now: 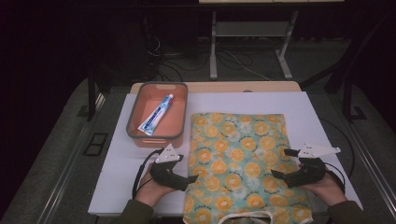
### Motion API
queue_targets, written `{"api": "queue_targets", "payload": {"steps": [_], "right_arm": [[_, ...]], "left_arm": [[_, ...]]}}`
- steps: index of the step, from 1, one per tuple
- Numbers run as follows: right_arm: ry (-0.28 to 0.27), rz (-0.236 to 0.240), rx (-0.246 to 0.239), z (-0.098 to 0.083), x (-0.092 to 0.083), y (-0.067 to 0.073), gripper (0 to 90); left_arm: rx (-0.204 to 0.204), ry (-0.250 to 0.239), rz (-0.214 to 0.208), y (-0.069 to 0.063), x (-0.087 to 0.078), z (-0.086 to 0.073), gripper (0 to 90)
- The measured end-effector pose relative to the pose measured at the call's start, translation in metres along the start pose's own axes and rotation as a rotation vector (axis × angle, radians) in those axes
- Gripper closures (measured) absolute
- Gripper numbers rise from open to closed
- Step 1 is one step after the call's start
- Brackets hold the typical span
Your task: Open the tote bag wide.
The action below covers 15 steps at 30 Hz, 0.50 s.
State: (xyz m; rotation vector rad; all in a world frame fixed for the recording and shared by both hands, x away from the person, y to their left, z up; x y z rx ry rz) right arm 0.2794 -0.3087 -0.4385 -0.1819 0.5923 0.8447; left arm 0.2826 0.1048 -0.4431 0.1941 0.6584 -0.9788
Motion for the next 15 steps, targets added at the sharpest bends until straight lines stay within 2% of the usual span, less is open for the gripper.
{"api": "queue_targets", "payload": {"steps": [5, 9, 15], "right_arm": [[0.001, 0.001, -0.003, 0.000, 0.001, 0.000, 3.1], [0.007, -0.003, -0.003, 0.000, 0.002, 0.000, 3.1], [0.008, -0.005, -0.001, 0.000, 0.002, 0.000, 3.1]], "left_arm": [[-0.008, 0.018, 0.025, 0.001, 0.009, -0.001, 12.8], [-0.040, 0.025, 0.082, 0.010, 0.016, 0.001, 14.1], [-0.058, 0.063, 0.101, 0.019, 0.027, -0.001, 21.9]]}}
Point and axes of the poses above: each handheld gripper's, and its own axes: x roughly forward along the jaws, z roughly out of its top, y roughly to its left, the point moved 2 cm from there along x, roughly forward along the jaws
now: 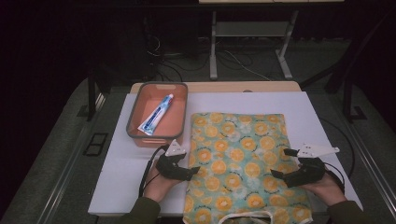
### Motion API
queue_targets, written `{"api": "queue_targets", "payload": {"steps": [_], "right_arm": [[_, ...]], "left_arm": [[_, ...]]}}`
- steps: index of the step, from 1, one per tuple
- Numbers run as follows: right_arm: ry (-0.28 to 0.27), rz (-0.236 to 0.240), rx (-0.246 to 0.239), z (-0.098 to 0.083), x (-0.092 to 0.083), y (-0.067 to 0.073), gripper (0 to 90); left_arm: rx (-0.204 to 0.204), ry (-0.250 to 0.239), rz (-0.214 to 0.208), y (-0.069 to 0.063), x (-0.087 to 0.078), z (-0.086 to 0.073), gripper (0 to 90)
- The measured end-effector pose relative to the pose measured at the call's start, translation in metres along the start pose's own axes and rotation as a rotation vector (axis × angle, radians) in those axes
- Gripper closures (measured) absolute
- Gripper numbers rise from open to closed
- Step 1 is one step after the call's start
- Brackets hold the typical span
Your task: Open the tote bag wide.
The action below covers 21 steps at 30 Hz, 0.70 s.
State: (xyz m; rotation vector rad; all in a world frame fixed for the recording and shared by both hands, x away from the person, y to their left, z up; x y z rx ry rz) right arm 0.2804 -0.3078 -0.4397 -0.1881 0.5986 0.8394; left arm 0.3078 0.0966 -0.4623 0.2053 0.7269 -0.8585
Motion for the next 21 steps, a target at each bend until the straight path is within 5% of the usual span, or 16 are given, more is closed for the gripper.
{"api": "queue_targets", "payload": {"steps": [7, 11, 14, 21], "right_arm": [[-0.001, 0.000, -0.002, 0.000, 0.000, 0.000, 3.1], [-0.003, 0.000, 0.000, 0.000, 0.000, 0.000, 3.1], [-0.003, 0.001, -0.003, 0.000, 0.000, 0.000, 3.1], [-0.004, 0.001, -0.003, 0.000, 0.000, 0.000, 3.1]], "left_arm": [[0.017, 0.022, 0.008, 0.000, 0.009, 0.004, 37.3], [0.040, 0.021, 0.030, -0.001, 0.013, 0.006, 55.5], [0.049, 0.018, 0.036, -0.001, 0.014, 0.007, 61.3], [0.042, 0.014, 0.013, -0.001, 0.015, 0.007, 86.7]]}}
Point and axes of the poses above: each handheld gripper's, and its own axes: x roughly forward along the jaws, z roughly out of its top, y roughly to its left, the point moved 2 cm from there along x, roughly forward along the jaws
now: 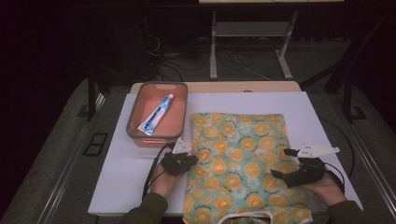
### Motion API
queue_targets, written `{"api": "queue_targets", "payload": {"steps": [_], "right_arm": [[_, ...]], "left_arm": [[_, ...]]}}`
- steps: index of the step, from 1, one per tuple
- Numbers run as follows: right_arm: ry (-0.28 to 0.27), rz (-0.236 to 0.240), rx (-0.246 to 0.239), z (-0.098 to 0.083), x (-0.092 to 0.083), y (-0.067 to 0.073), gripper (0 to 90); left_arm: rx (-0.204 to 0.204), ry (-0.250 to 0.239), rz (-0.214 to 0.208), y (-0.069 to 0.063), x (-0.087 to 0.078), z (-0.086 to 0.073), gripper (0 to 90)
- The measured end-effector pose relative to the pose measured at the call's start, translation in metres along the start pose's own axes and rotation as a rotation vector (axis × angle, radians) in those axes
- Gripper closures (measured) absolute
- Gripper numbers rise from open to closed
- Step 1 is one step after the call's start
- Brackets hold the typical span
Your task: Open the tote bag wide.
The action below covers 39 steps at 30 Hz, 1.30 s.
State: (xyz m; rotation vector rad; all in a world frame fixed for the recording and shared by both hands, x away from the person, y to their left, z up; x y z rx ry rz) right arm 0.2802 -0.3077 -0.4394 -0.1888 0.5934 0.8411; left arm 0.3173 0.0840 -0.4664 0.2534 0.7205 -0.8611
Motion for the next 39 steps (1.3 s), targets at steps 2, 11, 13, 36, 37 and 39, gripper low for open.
{"api": "queue_targets", "payload": {"steps": [2, 11, 13, 36, 37, 39], "right_arm": [[0.000, 0.000, 0.001, 0.000, 0.000, 0.000, 3.1], [-0.007, 0.000, 0.009, 0.000, -0.001, -0.001, 3.1], [-0.009, -0.001, 0.009, 0.000, -0.001, -0.001, 3.1], [0.000, -0.007, 0.002, -0.001, -0.001, 0.000, 3.1], [0.000, -0.008, 0.003, -0.001, -0.001, 0.000, 3.1], [0.001, -0.011, 0.003, -0.001, -0.001, 0.000, 3.1]], "left_arm": [[0.006, 0.003, 0.005, -0.001, 0.000, 0.001, 88.8], [0.025, -0.039, 0.020, -0.003, 0.008, 0.026, 89.4], [0.027, -0.040, 0.017, -0.002, 0.017, 0.034, 89.4], [0.035, -0.085, -0.006, -0.014, 0.004, 0.051, 41.1], [0.032, -0.083, -0.015, -0.016, -0.002, 0.045, 40.2], [0.015, -0.077, -0.029, -0.019, -0.012, 0.031, 38.4]]}}
Point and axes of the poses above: each handheld gripper's, and its own axes: x roughly forward along the jaws, z roughly out of its top, y roughly to its left, the point moved 2 cm from there along x, roughly forward along the jaws
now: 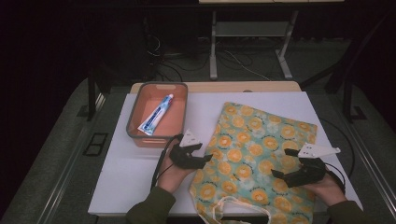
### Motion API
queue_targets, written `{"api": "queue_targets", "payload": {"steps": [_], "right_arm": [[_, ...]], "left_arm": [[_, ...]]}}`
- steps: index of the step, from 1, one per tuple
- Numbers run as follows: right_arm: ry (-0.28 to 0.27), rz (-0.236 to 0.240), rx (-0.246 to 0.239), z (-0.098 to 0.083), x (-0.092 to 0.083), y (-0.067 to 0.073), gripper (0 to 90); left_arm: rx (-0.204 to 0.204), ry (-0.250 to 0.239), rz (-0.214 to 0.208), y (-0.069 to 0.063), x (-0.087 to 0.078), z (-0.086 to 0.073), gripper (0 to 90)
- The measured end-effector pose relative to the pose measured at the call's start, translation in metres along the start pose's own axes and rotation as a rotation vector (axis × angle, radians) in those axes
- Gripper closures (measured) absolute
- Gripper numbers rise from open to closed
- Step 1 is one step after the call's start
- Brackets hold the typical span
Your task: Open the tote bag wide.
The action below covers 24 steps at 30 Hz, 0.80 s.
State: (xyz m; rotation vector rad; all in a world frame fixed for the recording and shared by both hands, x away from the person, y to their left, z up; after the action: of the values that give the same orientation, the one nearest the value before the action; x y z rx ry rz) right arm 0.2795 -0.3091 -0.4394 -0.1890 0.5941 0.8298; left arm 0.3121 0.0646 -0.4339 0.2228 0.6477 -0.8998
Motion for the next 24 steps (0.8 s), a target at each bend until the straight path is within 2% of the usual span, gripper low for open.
{"api": "queue_targets", "payload": {"steps": [4, 6, 9, 13, 18, 21, 24], "right_arm": [[0.003, 0.000, -0.001, 0.000, 0.001, 0.001, 3.1], [0.003, 0.000, -0.002, 0.000, 0.001, 0.001, 3.1], [0.003, -0.001, -0.003, 0.000, 0.001, 0.000, 3.1], [0.005, -0.004, -0.005, -0.001, 0.001, 0.000, 3.1], [0.005, -0.004, -0.005, -0.001, 0.001, 0.000, 3.1], [0.005, -0.002, -0.007, -0.001, 0.000, 0.001, 3.1], [0.005, -0.003, -0.006, -0.001, 0.000, 0.001, 3.1]], "left_arm": [[-0.028, 0.013, -0.038, -0.007, -0.012, -0.021, 38.1], [-0.026, 0.028, -0.048, -0.011, -0.013, -0.027, 38.4], [-0.024, 0.056, -0.066, -0.016, -0.007, -0.031, 41.0], [-0.008, 0.088, -0.070, -0.017, -0.001, -0.033, 44.9], [-0.006, 0.107, -0.077, -0.018, 0.000, -0.035, 56.4], [0.017, 0.120, -0.074, -0.020, 0.003, -0.037, 65.7], [0.036, 0.130, -0.078, -0.021, 0.004, -0.036, 79.4]]}}
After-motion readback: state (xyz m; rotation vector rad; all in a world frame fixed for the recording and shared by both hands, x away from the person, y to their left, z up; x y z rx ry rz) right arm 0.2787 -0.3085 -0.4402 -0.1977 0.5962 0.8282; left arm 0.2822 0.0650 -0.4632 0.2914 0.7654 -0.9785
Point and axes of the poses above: each handheld gripper's, and its own axes: x roughly forward along the jaws, z roughly out of its top, y roughly to its left, the point moved 2 cm from there along x, roughly forward along the jaws
